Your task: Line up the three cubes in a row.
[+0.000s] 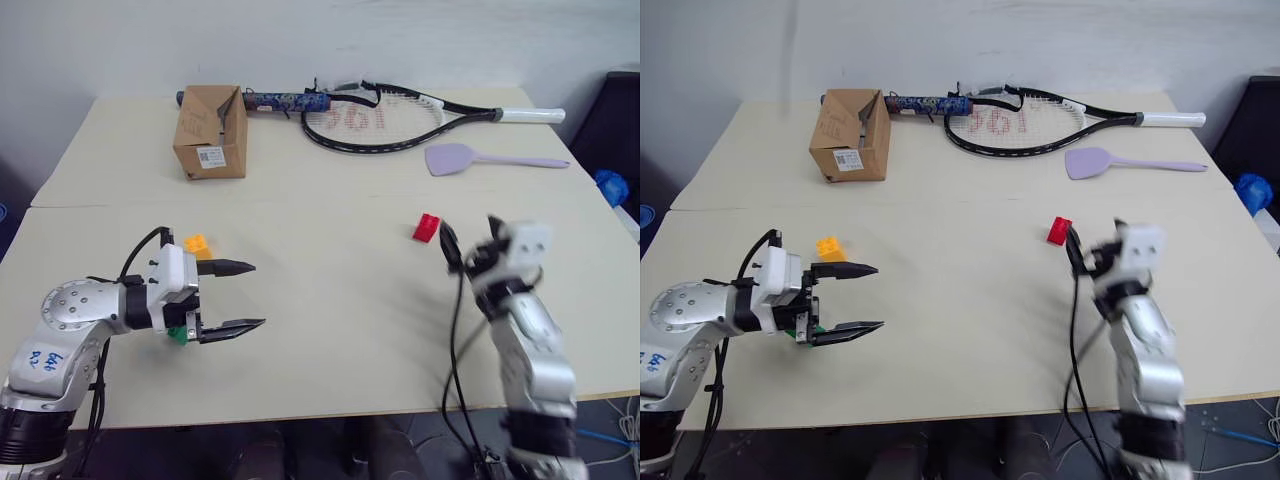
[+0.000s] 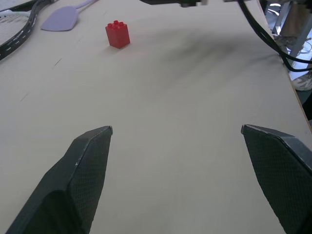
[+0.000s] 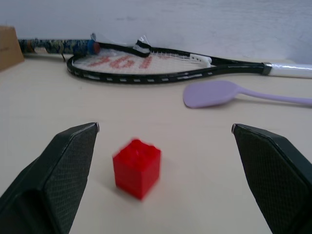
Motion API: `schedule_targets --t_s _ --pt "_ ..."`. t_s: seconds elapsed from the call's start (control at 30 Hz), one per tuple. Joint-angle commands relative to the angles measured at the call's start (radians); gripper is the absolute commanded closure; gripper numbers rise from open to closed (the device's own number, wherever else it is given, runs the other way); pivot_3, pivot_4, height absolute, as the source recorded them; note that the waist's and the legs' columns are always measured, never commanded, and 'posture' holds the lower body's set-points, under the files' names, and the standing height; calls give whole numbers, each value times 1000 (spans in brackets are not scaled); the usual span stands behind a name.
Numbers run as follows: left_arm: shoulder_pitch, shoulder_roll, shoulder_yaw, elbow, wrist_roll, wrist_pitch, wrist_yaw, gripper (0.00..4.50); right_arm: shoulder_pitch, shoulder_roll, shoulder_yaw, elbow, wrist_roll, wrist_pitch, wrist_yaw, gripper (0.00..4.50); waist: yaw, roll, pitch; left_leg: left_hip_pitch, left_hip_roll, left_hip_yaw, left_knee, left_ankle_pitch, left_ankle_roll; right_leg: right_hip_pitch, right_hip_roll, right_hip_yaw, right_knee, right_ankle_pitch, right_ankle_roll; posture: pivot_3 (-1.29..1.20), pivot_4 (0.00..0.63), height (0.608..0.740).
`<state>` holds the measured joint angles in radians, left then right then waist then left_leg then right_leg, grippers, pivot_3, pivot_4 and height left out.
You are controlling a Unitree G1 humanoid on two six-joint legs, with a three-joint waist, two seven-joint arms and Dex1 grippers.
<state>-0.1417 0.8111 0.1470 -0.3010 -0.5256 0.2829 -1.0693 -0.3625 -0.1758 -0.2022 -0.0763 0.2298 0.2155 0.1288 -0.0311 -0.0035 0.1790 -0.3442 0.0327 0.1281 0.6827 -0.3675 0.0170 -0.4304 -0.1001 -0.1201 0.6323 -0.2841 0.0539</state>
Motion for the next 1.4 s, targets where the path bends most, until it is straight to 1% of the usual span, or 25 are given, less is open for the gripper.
schedule_targets --t_s 0.03,0.07,0.13,0.3,0.5,0.6,0.73,0.77,0.83,0.97,1.0,1.03,1.07,1.2,1.27,1.3,1.33,1.37,1.4 --pt "8 -14 17 -20 7 -16 24 35 -82 42 32 119 -66 -21 -88 0 4 0 0 -2 -1 -1 0 0 0 -1 0 0 0 0 0 0 150 740" --pt "11 -17 16 -21 10 -18 27 35 -103 52 44 153 -76 -30 -93 0 4 0 0 -4 -1 -3 1 0 0 -2 0 0 -1 0 0 0 150 740" --pt "17 -25 16 -28 20 -25 38 35 -150 74 71 258 -133 -105 -143 0 1 0 0 -8 -2 -3 2 1 2 -5 -1 1 -2 1 1 0 150 740" --pt "27 -35 20 -42 36 -41 63 35 -199 105 78 398 -209 -231 -260 0 -2 0 0 -9 -2 -3 2 1 2 -6 -1 1 -2 1 2 0 150 740" --pt "55 -36 24 -57 38 -53 73 35 -214 142 75 429 -210 -262 -303 0 -5 0 0 -9 -2 -3 2 2 2 -6 0 2 -1 1 2 0 150 740" --pt "58 -34 26 -53 41 -59 77 35 -209 168 50 433 -192 -260 -339 0 -10 0 0 -9 -1 -3 2 2 1 -7 0 2 -1 1 2 0 150 740" --pt "56 -34 23 -53 40 -61 80 35 -204 177 22 433 -172 -244 -362 0 -13 0 0 -9 -1 -3 2 2 1 -7 0 2 -1 1 2 0 150 740" --pt "56 -34 22 -53 40 -61 80 0 -203 177 19 433 -170 -241 -364 407 -13 0 0 -9 -1 -3 2 2 1 -7 0 2 -1 1 2 0 150 740" --pt "55 -34 23 -52 40 -61 80 0 -200 184 11 431 -155 -244 -360 971 -14 0 0 -9 -2 -3 2 2 1 -7 0 2 -1 1 2 0 150 740" --pt "52 -35 22 -46 43 -65 80 0 -197 183 12 426 -151 -245 -354 2382 -22 0 0 -9 -1 -3 1 2 1 -7 0 2 -1 1 2 0 150 740" --pt "51 -35 22 -44 44 -66 80 0 -196 180 15 423 -149 -240 -345 2793 -23 0 0 -9 -1 -3 1 2 1 -7 0 2 -1 1 2 0 150 740" --pt "51 -35 22 -43 44 -67 80 0 -194 176 20 420 -148 -238 -334 3047 -23 0 0 -9 -1 -3 1 2 1 -7 0 2 -1 1 2 0 150 740" --pt "51 -35 22 -43 46 -67 80 0 -191 171 24 414 -150 -237 -324 3040 -23 0 0 -9 -1 -3 1 2 1 -7 0 2 -1 1 2 0 150 740" --pt "47 -37 23 -35 48 -72 84 0 -180 143 36 378 -129 -222 -237 3039 -23 0 0 -9 -1 -3 1 2 1 -7 0 2 -1 1 2 0 150 740" --pt "46 -37 22 -34 50 -72 85 0 -177 111 47 344 -86 -228 -125 3039 -22 0 0 -9 -1 -3 1 2 1 -7 0 3 -1 1 2 0 150 740" --pt "46 -36 24 -33 50 -72 86 0 -176 84 59 319 -51 -235 -35 3039 -22 0 0 -9 -1 -3 1 2 1 -7 0 3 -1 1 2 0 150 740" --pt "47 -35 28 -33 49 -72 87 0 -171 47 77 278 8 -238 103 3039 -22 0 0 -9 -1 -3 1 2 1 -7 0 3 -1 1 2 0 150 740" --pt "49 -33 36 -32 46 -70 87 0 -160 -2 100 230 65 -227 249 3039 -21 0 0 -9 -1 -3 1 2 2 -7 0 3 -1 1 2 0 150 740" --pt "55 -28 45 -30 41 -70 81 0 -139 -68 134 168 133 -209 430 3039 -19 0 0 -9 -1 -3 1 2 2 -7 0 3 -1 1 2 0 150 740"
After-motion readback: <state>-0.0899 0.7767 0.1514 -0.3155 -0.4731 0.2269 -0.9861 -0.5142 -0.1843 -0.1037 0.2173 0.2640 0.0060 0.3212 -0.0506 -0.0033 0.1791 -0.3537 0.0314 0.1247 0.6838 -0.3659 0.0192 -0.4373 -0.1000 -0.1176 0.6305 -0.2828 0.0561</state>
